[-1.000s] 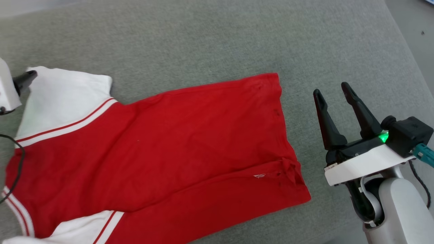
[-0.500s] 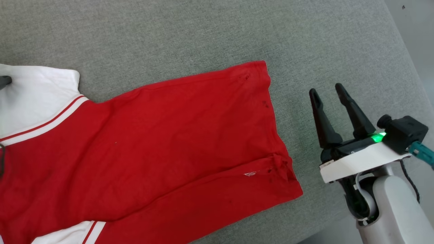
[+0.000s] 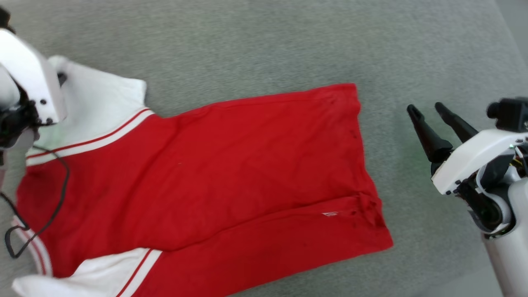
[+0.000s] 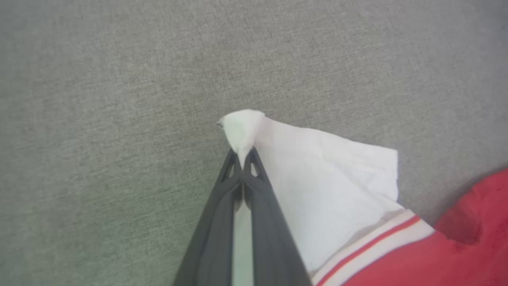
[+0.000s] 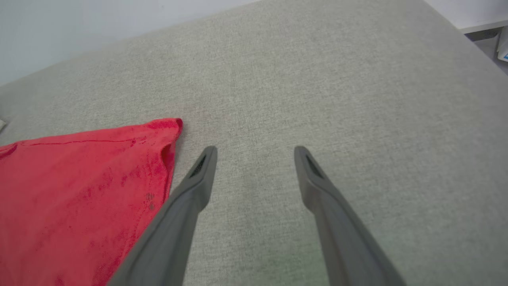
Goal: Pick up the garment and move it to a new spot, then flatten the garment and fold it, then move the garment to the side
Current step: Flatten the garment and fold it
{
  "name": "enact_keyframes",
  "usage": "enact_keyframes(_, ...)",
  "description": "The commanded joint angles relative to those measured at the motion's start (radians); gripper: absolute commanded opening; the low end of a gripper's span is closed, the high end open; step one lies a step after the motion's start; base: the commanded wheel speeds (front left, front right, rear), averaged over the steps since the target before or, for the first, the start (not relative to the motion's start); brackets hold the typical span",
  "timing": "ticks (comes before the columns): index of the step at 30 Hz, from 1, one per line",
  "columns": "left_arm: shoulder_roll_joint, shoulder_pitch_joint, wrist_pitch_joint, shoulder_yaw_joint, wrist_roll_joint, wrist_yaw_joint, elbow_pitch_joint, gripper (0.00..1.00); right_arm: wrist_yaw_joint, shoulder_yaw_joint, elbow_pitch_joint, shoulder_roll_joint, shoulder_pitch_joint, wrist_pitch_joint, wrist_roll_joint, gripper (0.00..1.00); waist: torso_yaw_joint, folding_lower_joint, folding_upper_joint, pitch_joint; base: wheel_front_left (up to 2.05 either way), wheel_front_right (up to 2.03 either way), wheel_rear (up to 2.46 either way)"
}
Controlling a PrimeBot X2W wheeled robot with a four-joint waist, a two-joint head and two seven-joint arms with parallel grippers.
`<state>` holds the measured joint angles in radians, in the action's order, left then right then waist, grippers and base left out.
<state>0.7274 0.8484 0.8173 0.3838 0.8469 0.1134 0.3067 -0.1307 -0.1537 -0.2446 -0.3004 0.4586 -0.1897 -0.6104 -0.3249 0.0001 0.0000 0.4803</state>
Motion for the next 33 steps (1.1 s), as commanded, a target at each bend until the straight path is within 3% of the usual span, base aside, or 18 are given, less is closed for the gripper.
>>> enact_keyframes(1,-0.017,0.033,-0.026,0.011,-0.017,-0.013,-0.019,0.0,0.0,-0.019,-0.007,-0.027,0.038,-0.058,-0.024,1.0,0.058,-0.0001,0.0,-0.015,0.0,0.0,0.0)
enact_keyframes(8,-0.068,0.091,-0.068,0.054,-0.057,-0.043,-0.091,0.0,0.0,-0.057,-0.032,-0.089,0.116,-0.264,-0.087,1.0,0.149,-0.0001,0.0,0.01,0.0,0.0,0.0)
enact_keyframes(19,-0.106,0.097,-0.109,0.081,-0.063,-0.067,-0.128,0.0,0.001,-0.095,-0.204,-0.092,0.235,-0.534,-0.101,1.0,0.228,-0.0001,0.0,0.063,0.0,0.0,0.0)
enact_keyframes(22,-0.114,0.098,-0.124,0.08,-0.063,-0.069,-0.114,0.0,0.001,-0.104,-0.238,-0.081,0.237,-0.603,-0.101,0.0,0.234,-0.0001,0.0,0.067,0.0,0.0,0.0)
enact_keyframes(27,-0.125,0.098,-0.154,0.077,-0.057,-0.078,-0.079,0.0,0.001,-0.096,-0.234,-0.084,0.254,-0.629,-0.085,0.0,0.236,-0.0001,0.0,0.065,0.0,0.0,0.0)
enact_keyframes(33,-0.129,0.06,-0.216,0.048,-0.035,-0.083,-0.037,0.0,0.001,-0.073,-0.155,-0.121,0.282,-0.535,-0.043,0.0,0.238,-0.0001,0.0,0.024,0.0,0.0,0.0)
